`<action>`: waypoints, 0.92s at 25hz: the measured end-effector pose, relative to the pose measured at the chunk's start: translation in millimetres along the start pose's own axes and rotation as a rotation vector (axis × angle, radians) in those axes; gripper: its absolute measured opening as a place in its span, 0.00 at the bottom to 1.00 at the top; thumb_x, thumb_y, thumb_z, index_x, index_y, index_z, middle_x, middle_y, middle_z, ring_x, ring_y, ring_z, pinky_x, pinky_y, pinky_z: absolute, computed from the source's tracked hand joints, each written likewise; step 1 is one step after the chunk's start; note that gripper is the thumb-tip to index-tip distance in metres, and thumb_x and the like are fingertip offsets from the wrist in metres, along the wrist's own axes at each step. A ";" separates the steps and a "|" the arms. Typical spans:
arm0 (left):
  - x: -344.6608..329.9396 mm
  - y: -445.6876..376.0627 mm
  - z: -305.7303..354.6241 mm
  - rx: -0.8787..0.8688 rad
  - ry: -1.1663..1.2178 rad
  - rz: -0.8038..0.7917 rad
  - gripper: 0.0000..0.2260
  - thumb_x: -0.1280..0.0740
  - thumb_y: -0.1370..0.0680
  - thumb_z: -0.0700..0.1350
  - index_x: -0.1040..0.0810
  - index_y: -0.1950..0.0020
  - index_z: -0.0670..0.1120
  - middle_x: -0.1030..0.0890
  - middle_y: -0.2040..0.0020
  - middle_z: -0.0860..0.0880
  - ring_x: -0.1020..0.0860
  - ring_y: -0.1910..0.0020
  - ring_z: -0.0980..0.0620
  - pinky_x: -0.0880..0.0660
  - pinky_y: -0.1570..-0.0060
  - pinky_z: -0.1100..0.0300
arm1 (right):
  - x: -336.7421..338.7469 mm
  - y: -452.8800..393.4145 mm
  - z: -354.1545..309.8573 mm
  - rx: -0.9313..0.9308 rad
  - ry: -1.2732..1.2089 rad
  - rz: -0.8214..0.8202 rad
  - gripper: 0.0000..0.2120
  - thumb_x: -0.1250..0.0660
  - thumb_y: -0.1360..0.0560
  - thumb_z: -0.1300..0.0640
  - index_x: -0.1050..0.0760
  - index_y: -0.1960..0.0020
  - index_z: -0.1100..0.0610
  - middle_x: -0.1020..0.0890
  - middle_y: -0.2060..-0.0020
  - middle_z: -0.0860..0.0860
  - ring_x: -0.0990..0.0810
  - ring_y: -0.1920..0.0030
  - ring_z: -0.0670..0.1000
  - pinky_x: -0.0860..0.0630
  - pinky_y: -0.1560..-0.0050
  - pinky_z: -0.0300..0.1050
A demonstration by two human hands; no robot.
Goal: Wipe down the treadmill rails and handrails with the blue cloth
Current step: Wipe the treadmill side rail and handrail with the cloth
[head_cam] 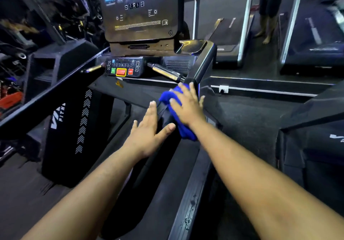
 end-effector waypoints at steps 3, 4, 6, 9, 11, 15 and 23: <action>-15.5 -19.4 5.7 -0.034 -0.010 -0.042 0.50 0.53 0.32 0.78 0.63 0.19 0.51 0.59 0.19 0.56 0.54 0.20 0.56 0.54 0.23 0.40 | -2.0 3.0 12.5 -0.106 -0.134 0.106 0.26 0.41 0.20 0.43 0.35 0.24 0.47 0.48 0.20 0.47 0.58 0.20 0.56 0.49 0.27 0.72; -18.5 -23.0 4.7 -0.050 0.027 -0.043 0.50 0.52 0.32 0.78 0.63 0.19 0.52 0.59 0.19 0.56 0.55 0.20 0.58 0.53 0.22 0.39 | -11.3 22.9 4.4 -0.072 -0.204 0.116 0.28 0.42 0.22 0.42 0.37 0.23 0.48 0.48 0.20 0.48 0.59 0.20 0.56 0.49 0.25 0.68; -19.5 -26.3 2.7 -0.063 0.060 -0.033 0.50 0.52 0.31 0.79 0.62 0.19 0.52 0.58 0.19 0.58 0.57 0.21 0.60 0.53 0.22 0.40 | -30.7 58.6 -5.8 0.001 -0.297 0.060 0.32 0.46 0.23 0.39 0.41 0.22 0.48 0.50 0.20 0.47 0.62 0.20 0.54 0.53 0.24 0.63; -19.4 -25.9 3.7 -0.053 -0.012 -0.068 0.53 0.57 0.35 0.82 0.61 0.19 0.52 0.59 0.19 0.57 0.58 0.21 0.60 0.53 0.22 0.44 | -12.6 15.3 12.6 0.140 -0.230 0.118 0.30 0.47 0.24 0.40 0.35 0.24 0.49 0.43 0.20 0.52 0.56 0.20 0.59 0.51 0.25 0.68; -19.3 -25.7 6.9 -0.044 -0.045 -0.085 0.52 0.58 0.35 0.82 0.62 0.20 0.53 0.59 0.19 0.58 0.59 0.21 0.61 0.54 0.21 0.46 | 5.4 -36.1 38.1 0.076 -0.216 0.177 0.29 0.48 0.24 0.39 0.32 0.26 0.48 0.42 0.21 0.52 0.53 0.20 0.60 0.50 0.26 0.70; -19.5 -23.7 7.8 -0.030 -0.047 -0.082 0.46 0.54 0.31 0.76 0.62 0.20 0.54 0.60 0.20 0.60 0.61 0.22 0.63 0.54 0.21 0.45 | -14.5 -5.1 47.3 -0.218 -0.489 0.286 0.36 0.49 0.25 0.37 0.46 0.20 0.51 0.51 0.19 0.52 0.55 0.20 0.56 0.52 0.22 0.61; -17.9 -23.7 10.6 -0.035 -0.013 -0.081 0.45 0.53 0.30 0.75 0.60 0.19 0.54 0.59 0.19 0.59 0.59 0.21 0.62 0.54 0.21 0.45 | -41.4 -0.7 78.2 -0.485 -0.777 0.281 0.31 0.48 0.18 0.47 0.52 0.20 0.58 0.53 0.20 0.53 0.56 0.20 0.53 0.57 0.21 0.53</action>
Point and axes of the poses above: each hand's wrist, its own y-axis away from the middle knuckle, its own x-axis out of the back of the hand, z = x × y, the point moved 7 cm from there along -y, towards the middle knuckle
